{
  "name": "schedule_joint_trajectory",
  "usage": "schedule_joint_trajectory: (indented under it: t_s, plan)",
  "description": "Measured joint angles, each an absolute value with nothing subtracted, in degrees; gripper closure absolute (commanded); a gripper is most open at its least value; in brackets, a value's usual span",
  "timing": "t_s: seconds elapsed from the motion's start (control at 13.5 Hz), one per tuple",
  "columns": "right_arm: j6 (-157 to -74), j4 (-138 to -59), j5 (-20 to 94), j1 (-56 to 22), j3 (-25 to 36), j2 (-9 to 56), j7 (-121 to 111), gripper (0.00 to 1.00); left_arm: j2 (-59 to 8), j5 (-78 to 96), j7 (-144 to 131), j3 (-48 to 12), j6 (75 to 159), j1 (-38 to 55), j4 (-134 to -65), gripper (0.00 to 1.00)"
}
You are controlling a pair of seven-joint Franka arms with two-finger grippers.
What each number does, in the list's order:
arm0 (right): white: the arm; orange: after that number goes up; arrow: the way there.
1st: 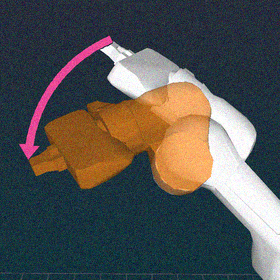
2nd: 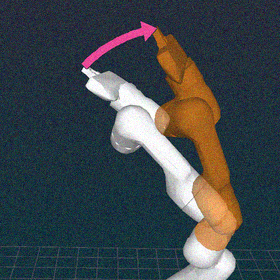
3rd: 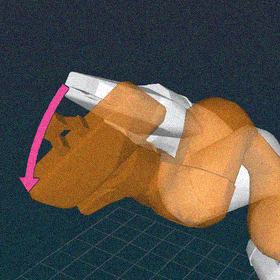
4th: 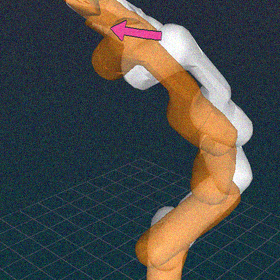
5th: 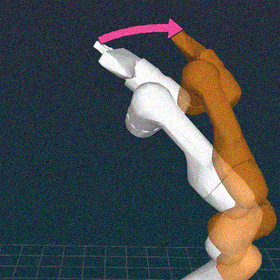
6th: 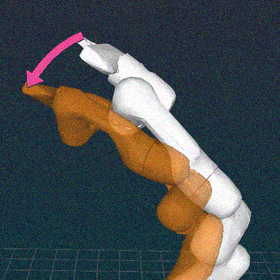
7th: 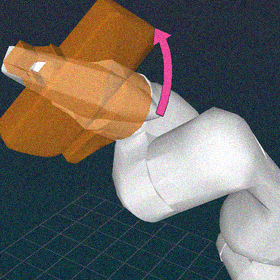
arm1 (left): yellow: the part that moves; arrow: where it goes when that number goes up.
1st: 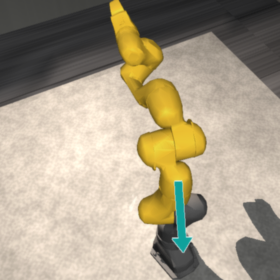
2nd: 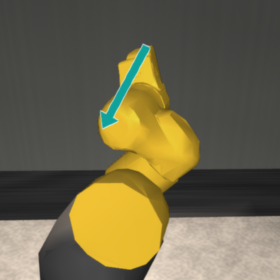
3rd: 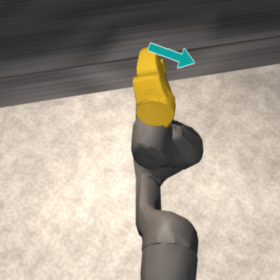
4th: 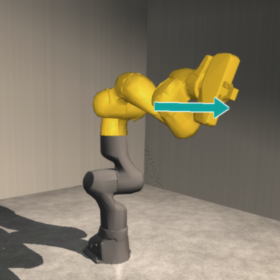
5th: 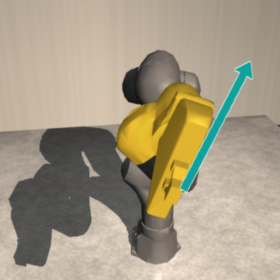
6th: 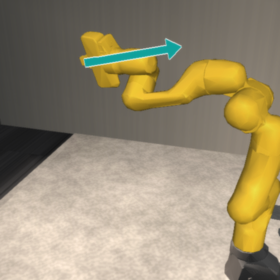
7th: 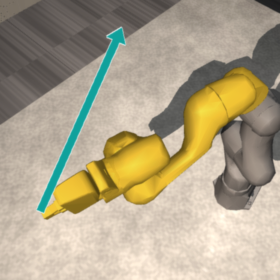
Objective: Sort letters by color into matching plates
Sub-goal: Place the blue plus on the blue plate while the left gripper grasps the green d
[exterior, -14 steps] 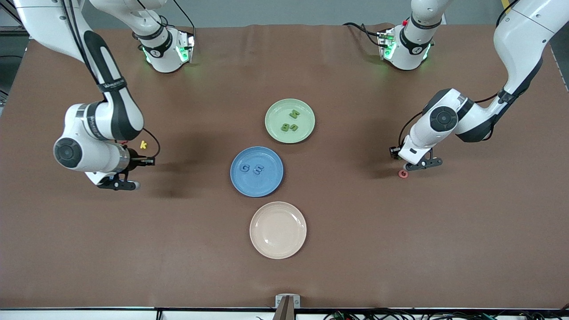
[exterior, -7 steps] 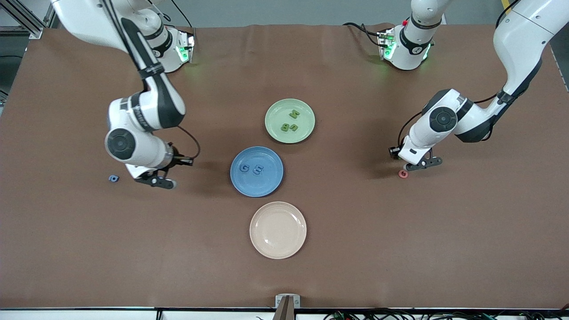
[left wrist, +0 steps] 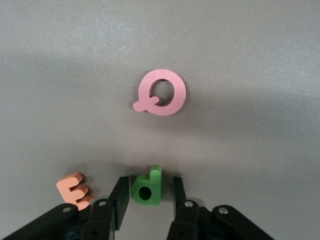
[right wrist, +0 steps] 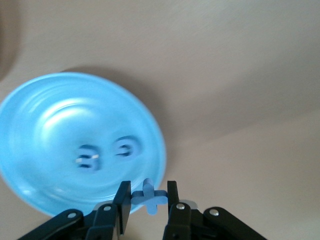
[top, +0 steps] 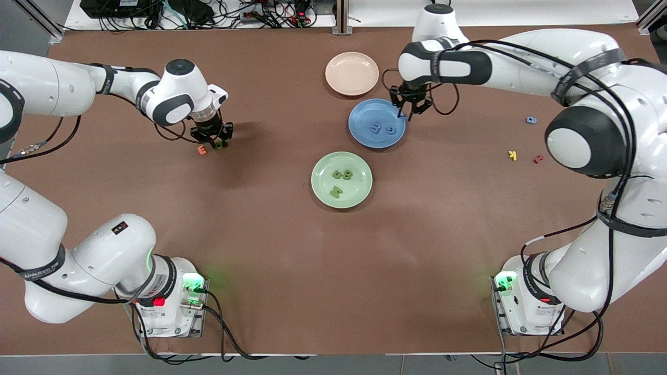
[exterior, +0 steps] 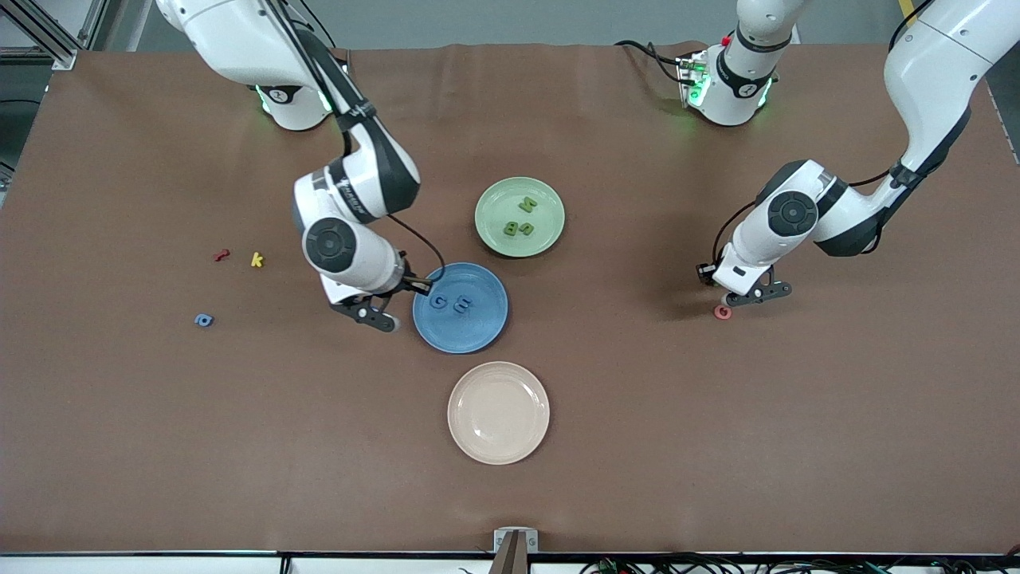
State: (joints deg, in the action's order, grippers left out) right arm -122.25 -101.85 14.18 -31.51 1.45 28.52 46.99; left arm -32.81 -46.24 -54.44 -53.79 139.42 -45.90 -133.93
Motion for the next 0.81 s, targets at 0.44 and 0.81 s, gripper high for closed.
schedule_joint_trajectory:
  t_s: [0.44, 0.81]
  plan:
    - [-125.3, -91.6, 18.1, -36.4, 1.5, 37.9, 53.3, 0.82, -32.8, -46.3, -54.4, -53.8, 139.6, -45.9, -133.9, 0.99]
    - [-126.7, -86.6, 18.2, -36.5, 1.8, 42.2, 53.5, 0.82, -32.8, -46.4, -57.8, -56.0, 139.7, -45.9, -132.3, 1.0]
